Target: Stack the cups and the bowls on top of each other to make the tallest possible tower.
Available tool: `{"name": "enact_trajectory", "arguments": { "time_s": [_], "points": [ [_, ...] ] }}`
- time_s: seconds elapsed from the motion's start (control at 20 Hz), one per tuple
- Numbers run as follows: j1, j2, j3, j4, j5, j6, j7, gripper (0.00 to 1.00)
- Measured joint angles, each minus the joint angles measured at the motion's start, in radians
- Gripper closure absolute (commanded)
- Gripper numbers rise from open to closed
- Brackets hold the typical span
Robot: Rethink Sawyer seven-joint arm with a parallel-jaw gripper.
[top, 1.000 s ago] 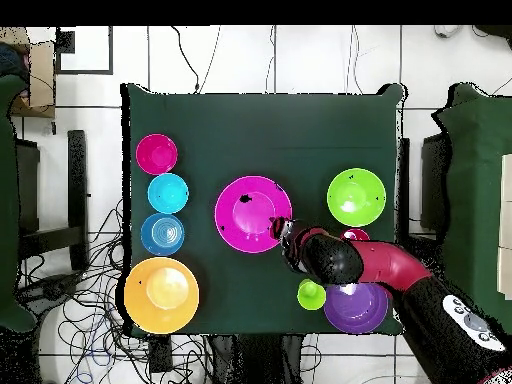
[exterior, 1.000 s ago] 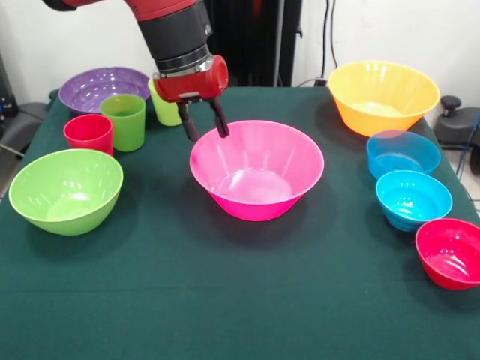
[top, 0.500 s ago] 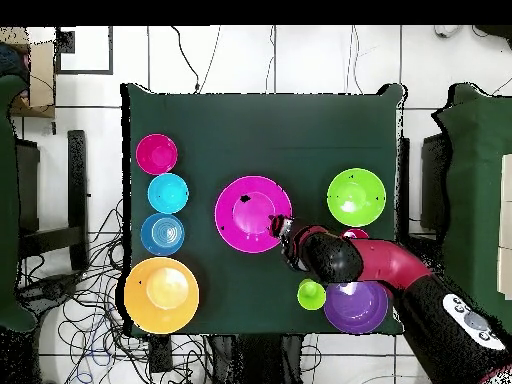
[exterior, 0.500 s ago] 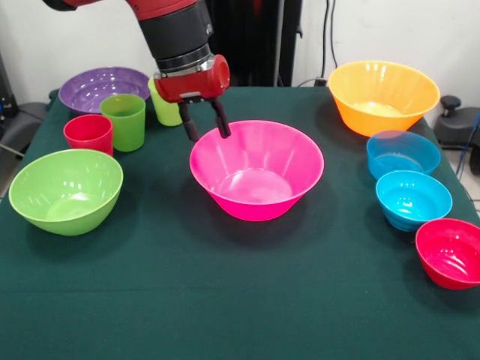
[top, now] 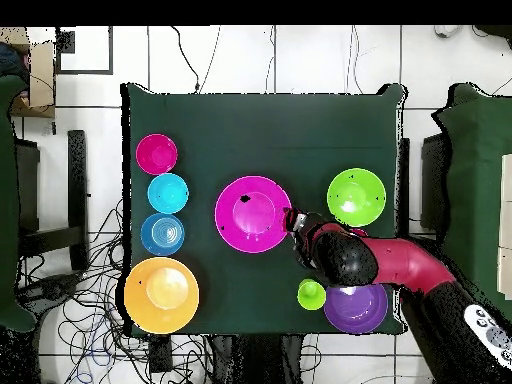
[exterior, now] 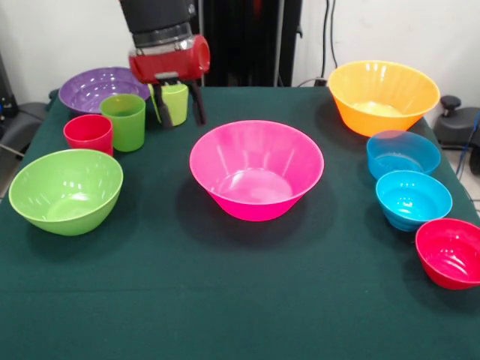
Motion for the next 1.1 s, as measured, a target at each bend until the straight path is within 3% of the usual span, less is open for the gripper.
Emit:
{"name": "enact_trajectory", "arguments": {
  "time_s": [0.45, 1.1],
  "points": [
    [-0.075, -0.082, 0.034, 0.006, 0.003, 0.042, 0.0, 0.0],
    [-0.09, -0.076, 0.033, 0.03, 0.0, 0.048, 0.0, 0.0]
  ]
}}
